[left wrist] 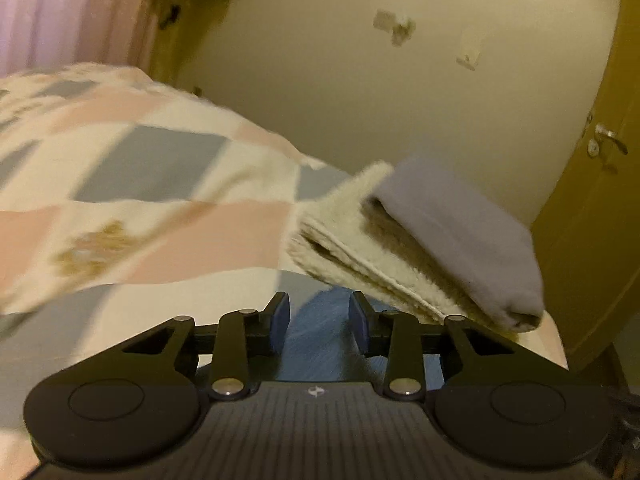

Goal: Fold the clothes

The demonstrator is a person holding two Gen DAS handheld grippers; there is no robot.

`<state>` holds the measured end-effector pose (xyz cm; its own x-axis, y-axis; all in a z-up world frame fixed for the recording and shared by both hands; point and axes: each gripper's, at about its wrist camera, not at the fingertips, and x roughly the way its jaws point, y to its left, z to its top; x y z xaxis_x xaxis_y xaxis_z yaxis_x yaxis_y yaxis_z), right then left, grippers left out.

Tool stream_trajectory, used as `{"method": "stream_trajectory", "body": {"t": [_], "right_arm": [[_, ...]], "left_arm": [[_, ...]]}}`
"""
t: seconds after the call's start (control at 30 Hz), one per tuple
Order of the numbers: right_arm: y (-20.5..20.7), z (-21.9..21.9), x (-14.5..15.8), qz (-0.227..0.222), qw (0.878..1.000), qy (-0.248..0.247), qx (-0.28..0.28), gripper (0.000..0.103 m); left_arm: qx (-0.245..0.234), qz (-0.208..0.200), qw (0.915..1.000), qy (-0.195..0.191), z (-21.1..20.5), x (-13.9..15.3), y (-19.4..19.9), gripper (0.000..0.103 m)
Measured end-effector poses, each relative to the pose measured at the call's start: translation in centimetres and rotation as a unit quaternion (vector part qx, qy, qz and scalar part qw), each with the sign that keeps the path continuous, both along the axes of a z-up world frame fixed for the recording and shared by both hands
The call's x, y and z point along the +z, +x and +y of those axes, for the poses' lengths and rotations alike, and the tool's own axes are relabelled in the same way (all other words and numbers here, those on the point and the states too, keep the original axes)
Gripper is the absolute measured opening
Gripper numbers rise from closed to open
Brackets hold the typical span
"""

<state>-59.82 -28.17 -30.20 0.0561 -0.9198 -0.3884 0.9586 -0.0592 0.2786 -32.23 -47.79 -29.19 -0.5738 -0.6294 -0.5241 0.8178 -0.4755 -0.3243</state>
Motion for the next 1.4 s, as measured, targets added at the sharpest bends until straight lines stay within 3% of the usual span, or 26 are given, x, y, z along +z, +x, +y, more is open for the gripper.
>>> {"method": "stream_trajectory", "body": {"t": [0.1, 0.17, 0.27, 0.4, 0.53, 0.63, 0.67, 0.73, 0.8, 0.87, 0.93, 1.0, 1.1, 1.4], "right_arm": [[0.1, -0.6, -0.9, 0.034, 0.999, 0.021, -0.012, 0.023], [-0.8, -0.9, -1.9, 0.034, 0.998, 0.053, -0.013, 0.023], [-0.8, -0.2, -0.7, 0.033, 0.998, 0.058, -0.02, 0.023], [1.0, 2.8, 2.2, 0.082, 0.996, 0.026, -0.02, 0.025], [4.6, 5.4, 2.3, 0.065, 0.996, 0.022, 0.052, 0.025], [8.0, 6.2, 0.2, 0.09, 0.988, 0.081, 0.095, 0.026], [8.3, 6.5, -0.2, 0.091, 0.987, 0.099, 0.086, 0.026], [8.3, 8.0, 0.4, 0.06, 0.99, 0.107, 0.071, 0.026], [7.8, 10.0, 2.0, 0.026, 0.993, 0.094, 0.063, 0.028], [7.8, 12.5, 3.6, 0.01, 0.994, 0.09, 0.055, 0.035], [8.1, 15.1, 4.8, 0.003, 0.995, 0.087, 0.05, 0.036], [8.6, 17.5, 5.5, -0.006, 0.995, 0.088, 0.042, 0.045], [9.6, 21.3, 6.5, -0.016, 0.996, 0.09, 0.022, 0.054], [12.3, 30.2, 9.9, -0.017, 0.998, 0.051, 0.017, 0.063]], "left_arm": [[0.027, -0.038, 0.9989, -0.005, 1.3, -0.7, 3.1, 0.03], [0.061, -0.054, 0.9961, 0.033, 0.3, -2.9, 4.7, 0.028], [0.094, -0.066, 0.9913, 0.065, -0.1, -4.2, 5.6, 0.014], [0.104, -0.076, 0.9914, 0.024, 3.6, -0.8, 5.1, 0.019], [0.073, -0.066, 0.9951, 0.001, 8.6, 1.9, 4.3, 0.028], [0.074, -0.098, 0.9918, 0.037, 11.5, 0.4, 3.3, 0.027], [0.081, -0.11, 0.989, 0.057, 12.3, -0.3, 3.1, 0.027], [0.096, -0.137, 0.9833, 0.073, 14.5, -0.5, 2.9, 0.028], [0.107, -0.143, 0.9807, 0.079, 16.7, 0.5, 3.1, 0.044], [0.118, -0.137, 0.9806, 0.076, 19.2, 2.2, 3.5, 0.05], [0.127, -0.131, 0.9808, 0.069, 21.8, 4.1, 3.8, 0.059], [0.133, -0.129, 0.9809, 0.058, 24.4, 5.8, 3.9, 0.074], [0.135, -0.133, 0.9809, 0.044, 28.7, 7.7, 4.1, 0.077], [0.13, -0.142, 0.9812, 0.009, 38.9, 11.1, 6.0, 0.084]]}}
